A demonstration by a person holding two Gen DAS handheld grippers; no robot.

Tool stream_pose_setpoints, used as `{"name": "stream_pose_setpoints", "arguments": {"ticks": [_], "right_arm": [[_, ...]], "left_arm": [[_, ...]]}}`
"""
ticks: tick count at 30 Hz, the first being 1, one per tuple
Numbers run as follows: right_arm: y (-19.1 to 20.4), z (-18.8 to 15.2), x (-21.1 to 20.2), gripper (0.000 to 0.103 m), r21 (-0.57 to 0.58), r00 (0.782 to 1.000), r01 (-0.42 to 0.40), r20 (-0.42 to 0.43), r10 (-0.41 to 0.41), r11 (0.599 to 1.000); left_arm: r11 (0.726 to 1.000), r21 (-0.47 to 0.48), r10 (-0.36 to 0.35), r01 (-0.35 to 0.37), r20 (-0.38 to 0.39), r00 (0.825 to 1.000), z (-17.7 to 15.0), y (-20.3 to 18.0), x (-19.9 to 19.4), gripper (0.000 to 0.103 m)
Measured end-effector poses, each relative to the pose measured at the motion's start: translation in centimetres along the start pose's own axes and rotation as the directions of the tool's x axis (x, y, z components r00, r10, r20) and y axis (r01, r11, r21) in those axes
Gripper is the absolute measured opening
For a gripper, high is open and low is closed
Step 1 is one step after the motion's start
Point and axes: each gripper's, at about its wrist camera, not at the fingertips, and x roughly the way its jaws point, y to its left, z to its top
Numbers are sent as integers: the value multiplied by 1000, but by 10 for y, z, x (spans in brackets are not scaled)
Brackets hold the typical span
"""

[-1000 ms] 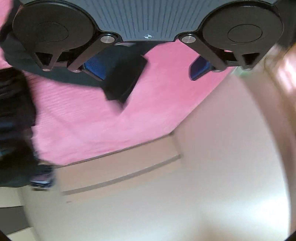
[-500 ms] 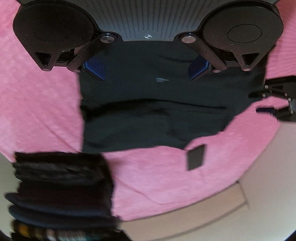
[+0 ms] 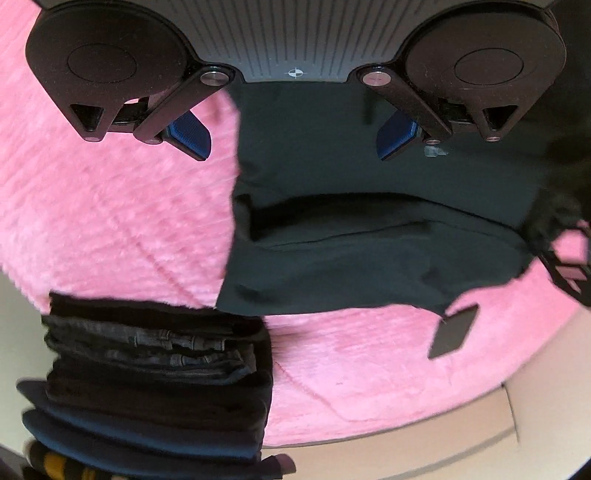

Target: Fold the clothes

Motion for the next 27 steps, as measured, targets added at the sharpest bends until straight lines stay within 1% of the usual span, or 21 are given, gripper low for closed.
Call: {"name": "stream_pose_setpoints", "arguments": {"ticks": [1, 2, 3, 4, 5, 6, 8, 10, 12, 15, 16, 18, 20, 24, 27], "right_arm": [[-3, 2, 4, 99, -8, 1000, 9, 6, -9, 1000], [-7, 4, 8, 99, -10, 1000, 15, 11, -15, 1000], [-13, 5, 11, 98, 3, 1000, 16, 18, -16, 1000], [-18, 7, 14, 98, 16, 1000, 16, 23, -16, 1000], [-21, 8, 17, 98, 26, 1000, 14, 25, -15, 1000], [-24, 9, 21, 98, 30, 1000, 13, 20, -14, 999], [-28, 9, 28, 98, 26, 1000, 13, 4, -13, 1000], [-31, 7, 34, 98, 19, 1000, 22, -12, -22, 1000], [-37, 6, 35, 98, 20, 999, 46, -23, -45, 999], [-51, 3, 31, 98, 44, 994, 107, -29, -105, 993], [-55, 1, 30, 98, 53, 992, 120, -33, -118, 991], [-60, -1, 28, 98, 58, 992, 121, -45, -118, 991], [-60, -2, 25, 98, 35, 991, 131, -42, -130, 991], [-61, -4, 21, 98, 38, 987, 160, -38, -158, 986], [-61, -6, 24, 98, 60, 983, 175, -60, -171, 983]], "left_arm": [[999, -45, 27, -25, 35, 999, -1, 10, -13, 3], [992, -116, 65, -56, 70, 995, -2, 24, -30, 3], [979, -188, 105, -84, 102, 989, -4, 37, -47, 3], [959, -263, 144, -107, 125, 982, -8, 51, -64, 3], [934, -338, 172, -120, 127, 977, -15, 62, -80, 3], [919, -373, 179, -125, 114, 977, -23, 67, -88, 3], [914, -389, 148, -116, 52, 988, -41, 64, -92, 2], [927, -365, 82, -80, -8, 997, -58, 49, -85, 2], [946, -320, 34, -46, -44, 998, -67, 32, -81, 3], [973, -229, 1, -19, -78, 997, -70, 6, -76, 3], [978, -206, -5, -12, -82, 997, -68, 1, -74, 3], [985, -173, -7, -7, -79, 997, -65, -8, -73, 3], [989, -149, -3, -7, -72, 997, -63, -15, -72, 3], [993, -118, -9, -2, -97, 995, -67, -21, -60, 3], [996, -95, -13, 2, -116, 993, -70, -24, -51, 3]]}}
